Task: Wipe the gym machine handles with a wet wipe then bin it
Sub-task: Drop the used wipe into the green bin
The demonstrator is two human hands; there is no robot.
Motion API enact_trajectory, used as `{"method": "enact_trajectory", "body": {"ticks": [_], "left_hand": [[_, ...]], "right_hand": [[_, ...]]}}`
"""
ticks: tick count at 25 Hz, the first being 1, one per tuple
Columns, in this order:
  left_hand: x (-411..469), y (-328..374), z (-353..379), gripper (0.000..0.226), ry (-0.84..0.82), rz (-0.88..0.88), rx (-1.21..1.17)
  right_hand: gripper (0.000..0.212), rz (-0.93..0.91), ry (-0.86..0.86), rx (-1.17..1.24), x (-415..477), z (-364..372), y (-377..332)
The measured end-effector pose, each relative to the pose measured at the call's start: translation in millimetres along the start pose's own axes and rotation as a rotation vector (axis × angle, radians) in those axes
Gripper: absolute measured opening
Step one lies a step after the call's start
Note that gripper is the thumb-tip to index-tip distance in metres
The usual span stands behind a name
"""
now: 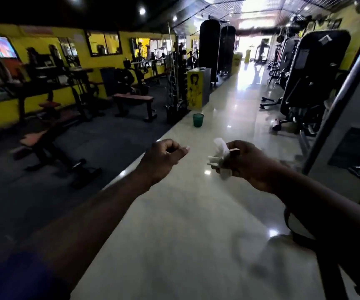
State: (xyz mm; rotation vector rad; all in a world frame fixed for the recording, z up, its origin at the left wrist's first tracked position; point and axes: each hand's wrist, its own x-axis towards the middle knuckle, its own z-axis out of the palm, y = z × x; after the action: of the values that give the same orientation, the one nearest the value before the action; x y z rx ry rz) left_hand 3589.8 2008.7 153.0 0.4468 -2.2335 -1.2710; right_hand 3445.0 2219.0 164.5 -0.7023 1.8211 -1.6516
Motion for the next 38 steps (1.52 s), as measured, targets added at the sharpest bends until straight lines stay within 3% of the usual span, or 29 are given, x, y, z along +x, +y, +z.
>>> {"method": "enact_trajectory", "body": {"ticks": [6, 12, 17, 25, 27, 32, 38], "left_hand": [[221.2, -104.2, -11.4, 0.040, -0.015, 0.020, 0.052], [460.2, -176.9, -21.4, 0.030, 0.057, -0.017, 0.039], [639.7, -235.9, -50.5, 0.040, 0.115, 0.008, 0.088], [1001.1, -373.7, -65.8, 0.045, 0.077, 0.053, 0.089], [1097.3, -384.9, -59.8, 0.047, 0.004, 0.058, 0.162], [1314.8, -392.5, -6.8, 0.027, -0.159, 0.150, 0.346], [1565.5, -446.8, 85.1, 0.032, -0.194, 0.136, 0.378]], "right_hand": [[0.022, -0.079, 0.044, -0.195, 240.5, -3.7, 11.0], [0.021, -0.111, 0.105, -0.048, 500.9, -27.8, -24.5], [0.008, -0.094, 0.157, -0.086, 697.9, -27.9, -65.9], [0.019, -0.064, 0.190, 0.041, 1047.0, -49.2, -74.5], [0.018, -0.079, 0.210, -0.048, 1122.5, -75.0, -83.4], [0.019, -0.177, 0.309, -0.487, 1293.7, -172.7, -100.9], [0.019, -0.174, 0.411, -0.374, 1540.4, -286.0, -88.6]]}}
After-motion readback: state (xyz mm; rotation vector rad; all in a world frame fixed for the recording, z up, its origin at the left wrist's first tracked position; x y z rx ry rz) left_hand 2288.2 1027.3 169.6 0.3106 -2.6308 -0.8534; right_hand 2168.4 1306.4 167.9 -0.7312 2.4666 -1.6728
